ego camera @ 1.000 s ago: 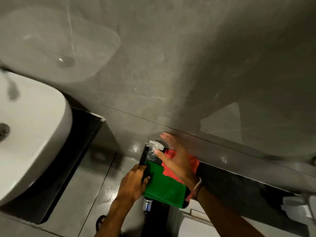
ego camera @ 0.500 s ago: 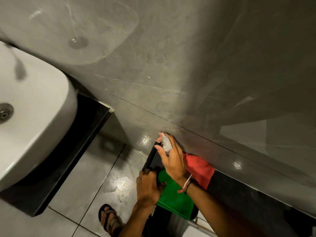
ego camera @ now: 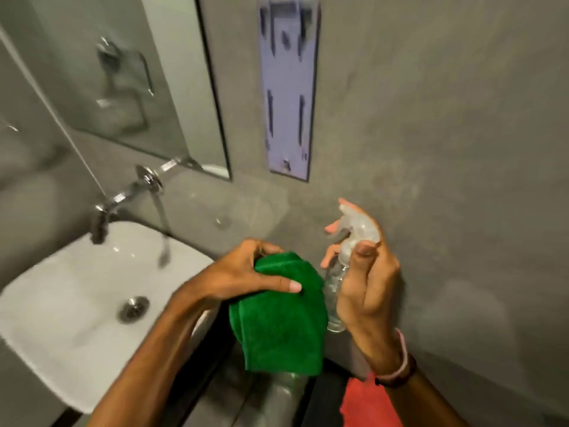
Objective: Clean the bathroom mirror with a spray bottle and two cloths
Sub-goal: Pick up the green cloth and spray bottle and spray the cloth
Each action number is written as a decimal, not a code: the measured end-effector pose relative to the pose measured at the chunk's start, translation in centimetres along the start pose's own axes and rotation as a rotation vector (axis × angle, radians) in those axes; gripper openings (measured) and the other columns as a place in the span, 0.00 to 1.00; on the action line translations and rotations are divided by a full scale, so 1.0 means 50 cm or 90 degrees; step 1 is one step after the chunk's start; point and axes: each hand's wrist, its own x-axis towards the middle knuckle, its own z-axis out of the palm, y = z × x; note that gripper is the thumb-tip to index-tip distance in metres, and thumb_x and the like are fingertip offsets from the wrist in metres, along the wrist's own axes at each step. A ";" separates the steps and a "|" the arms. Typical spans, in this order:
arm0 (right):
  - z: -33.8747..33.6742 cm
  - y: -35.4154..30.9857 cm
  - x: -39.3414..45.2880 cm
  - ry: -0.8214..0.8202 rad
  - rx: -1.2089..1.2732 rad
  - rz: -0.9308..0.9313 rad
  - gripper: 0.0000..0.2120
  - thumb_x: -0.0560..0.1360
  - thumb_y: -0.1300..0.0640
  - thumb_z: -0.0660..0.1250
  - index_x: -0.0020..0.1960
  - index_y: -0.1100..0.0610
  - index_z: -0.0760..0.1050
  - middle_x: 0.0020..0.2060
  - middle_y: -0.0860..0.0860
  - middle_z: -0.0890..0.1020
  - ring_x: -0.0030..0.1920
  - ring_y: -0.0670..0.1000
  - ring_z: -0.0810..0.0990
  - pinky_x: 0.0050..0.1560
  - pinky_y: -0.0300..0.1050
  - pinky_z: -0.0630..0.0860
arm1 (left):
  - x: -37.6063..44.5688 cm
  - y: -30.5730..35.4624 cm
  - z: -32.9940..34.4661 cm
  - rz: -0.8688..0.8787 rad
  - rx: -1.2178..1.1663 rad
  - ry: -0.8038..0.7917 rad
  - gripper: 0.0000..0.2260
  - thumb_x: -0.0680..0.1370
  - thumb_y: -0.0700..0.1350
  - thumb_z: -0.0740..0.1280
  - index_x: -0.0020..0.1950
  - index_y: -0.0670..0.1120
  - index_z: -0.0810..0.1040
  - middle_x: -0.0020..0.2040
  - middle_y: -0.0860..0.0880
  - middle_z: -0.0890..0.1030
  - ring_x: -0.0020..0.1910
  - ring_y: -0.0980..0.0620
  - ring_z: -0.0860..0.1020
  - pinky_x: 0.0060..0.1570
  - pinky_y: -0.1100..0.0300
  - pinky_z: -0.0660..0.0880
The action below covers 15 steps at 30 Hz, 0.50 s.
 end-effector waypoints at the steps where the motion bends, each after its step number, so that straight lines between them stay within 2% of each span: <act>1: 0.009 -0.034 0.028 0.017 0.008 -0.012 0.27 0.84 0.34 0.48 0.68 0.46 0.77 0.49 0.47 0.85 0.35 0.50 0.84 0.42 0.36 0.77 | -0.005 0.048 -0.042 0.028 0.019 0.014 0.12 0.69 0.46 0.80 0.50 0.43 0.86 0.47 0.44 0.89 0.45 0.49 0.87 0.48 0.55 0.84; 3: 0.034 -0.106 0.081 0.041 0.037 -0.046 0.27 0.84 0.33 0.49 0.67 0.48 0.77 0.48 0.41 0.84 0.33 0.53 0.83 0.40 0.41 0.78 | -0.026 0.153 -0.130 0.090 0.062 0.071 0.12 0.70 0.50 0.79 0.49 0.46 0.87 0.45 0.46 0.89 0.44 0.49 0.88 0.43 0.57 0.84; 6: 0.066 -0.179 0.126 0.034 0.033 -0.114 0.29 0.84 0.35 0.51 0.66 0.53 0.80 0.47 0.48 0.86 0.36 0.54 0.85 0.42 0.47 0.81 | -0.052 0.286 -0.212 0.166 0.093 0.182 0.15 0.71 0.54 0.76 0.46 0.43 0.86 0.37 0.48 0.88 0.35 0.52 0.86 0.34 0.61 0.80; 8: 0.089 -0.209 0.151 0.014 0.011 -0.146 0.30 0.85 0.36 0.51 0.65 0.55 0.81 0.45 0.48 0.86 0.34 0.50 0.85 0.40 0.40 0.79 | -0.057 0.356 -0.251 0.201 0.129 0.242 0.20 0.74 0.57 0.74 0.39 0.38 0.82 0.30 0.47 0.81 0.28 0.52 0.80 0.27 0.63 0.72; 11: 0.116 -0.251 0.179 0.019 -0.032 -0.189 0.25 0.86 0.38 0.50 0.63 0.49 0.81 0.43 0.43 0.84 0.39 0.33 0.83 0.44 0.24 0.74 | -0.069 0.438 -0.294 0.230 0.162 0.264 0.26 0.76 0.61 0.69 0.39 0.35 0.76 0.33 0.42 0.73 0.31 0.48 0.74 0.30 0.57 0.66; 13: 0.129 -0.272 0.202 0.014 -0.058 -0.209 0.27 0.86 0.40 0.50 0.61 0.54 0.83 0.45 0.43 0.83 0.42 0.25 0.78 0.48 0.18 0.69 | -0.071 0.477 -0.319 0.236 0.172 0.252 0.21 0.78 0.59 0.68 0.41 0.41 0.79 0.34 0.44 0.78 0.33 0.49 0.78 0.31 0.57 0.72; 15: 0.134 -0.285 0.219 0.026 -0.087 -0.234 0.31 0.86 0.39 0.50 0.58 0.59 0.85 0.43 0.40 0.81 0.40 0.23 0.75 0.46 0.15 0.66 | -0.074 0.502 -0.339 0.241 0.173 0.223 0.16 0.78 0.57 0.68 0.41 0.45 0.82 0.35 0.49 0.84 0.33 0.52 0.83 0.31 0.63 0.77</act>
